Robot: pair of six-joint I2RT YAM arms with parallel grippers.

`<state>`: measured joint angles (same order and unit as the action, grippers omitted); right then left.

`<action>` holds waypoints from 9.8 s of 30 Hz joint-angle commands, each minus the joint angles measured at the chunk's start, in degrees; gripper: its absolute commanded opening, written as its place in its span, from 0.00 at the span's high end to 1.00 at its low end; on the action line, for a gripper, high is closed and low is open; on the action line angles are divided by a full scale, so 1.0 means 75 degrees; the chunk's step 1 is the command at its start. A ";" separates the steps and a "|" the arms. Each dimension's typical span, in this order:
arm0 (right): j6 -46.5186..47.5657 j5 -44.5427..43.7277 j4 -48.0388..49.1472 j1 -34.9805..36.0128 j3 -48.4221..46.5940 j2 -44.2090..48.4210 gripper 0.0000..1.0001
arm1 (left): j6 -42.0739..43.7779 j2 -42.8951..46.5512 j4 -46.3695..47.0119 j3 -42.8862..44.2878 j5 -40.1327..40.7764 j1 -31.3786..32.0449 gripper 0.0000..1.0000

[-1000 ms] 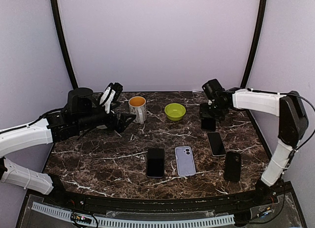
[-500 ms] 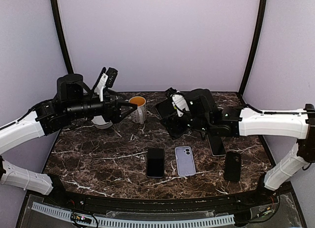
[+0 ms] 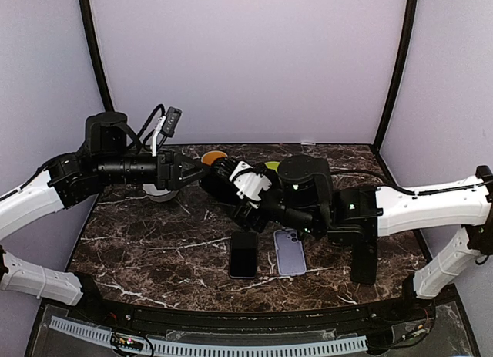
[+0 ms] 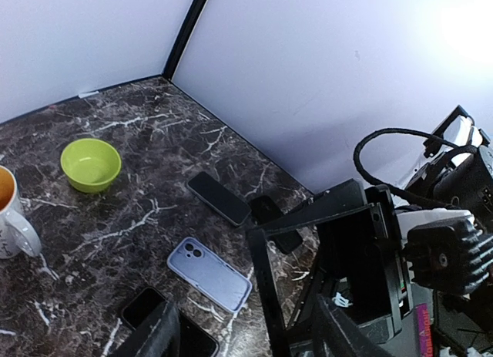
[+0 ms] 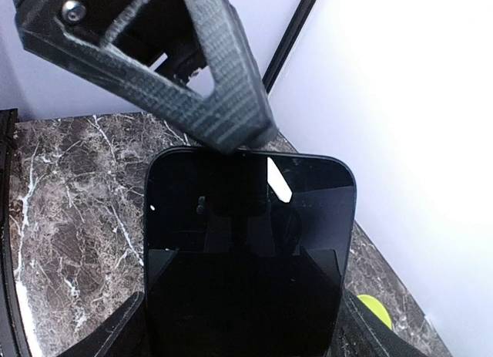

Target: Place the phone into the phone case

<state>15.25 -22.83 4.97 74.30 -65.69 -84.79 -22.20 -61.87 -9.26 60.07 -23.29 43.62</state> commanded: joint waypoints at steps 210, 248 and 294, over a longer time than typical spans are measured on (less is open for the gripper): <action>-0.7302 -0.2361 -0.2145 -0.0821 0.1007 0.0418 1.00 | 0.2831 -0.0797 0.2296 -0.1611 0.4616 0.0308 0.01; -0.8316 -0.3190 -0.2647 -0.0918 0.1330 0.1335 1.00 | 0.2901 -0.0907 0.2290 -0.1611 0.4576 0.0313 0.01; -0.9260 0.0062 -0.3582 -0.1272 0.1212 -0.2131 1.00 | 0.3106 -0.0823 0.2289 -0.1611 0.4470 0.0313 0.01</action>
<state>-54.98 -29.10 -23.66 64.12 -58.30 -99.37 0.30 -68.97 6.76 48.58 10.92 46.13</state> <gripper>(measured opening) 0.745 0.987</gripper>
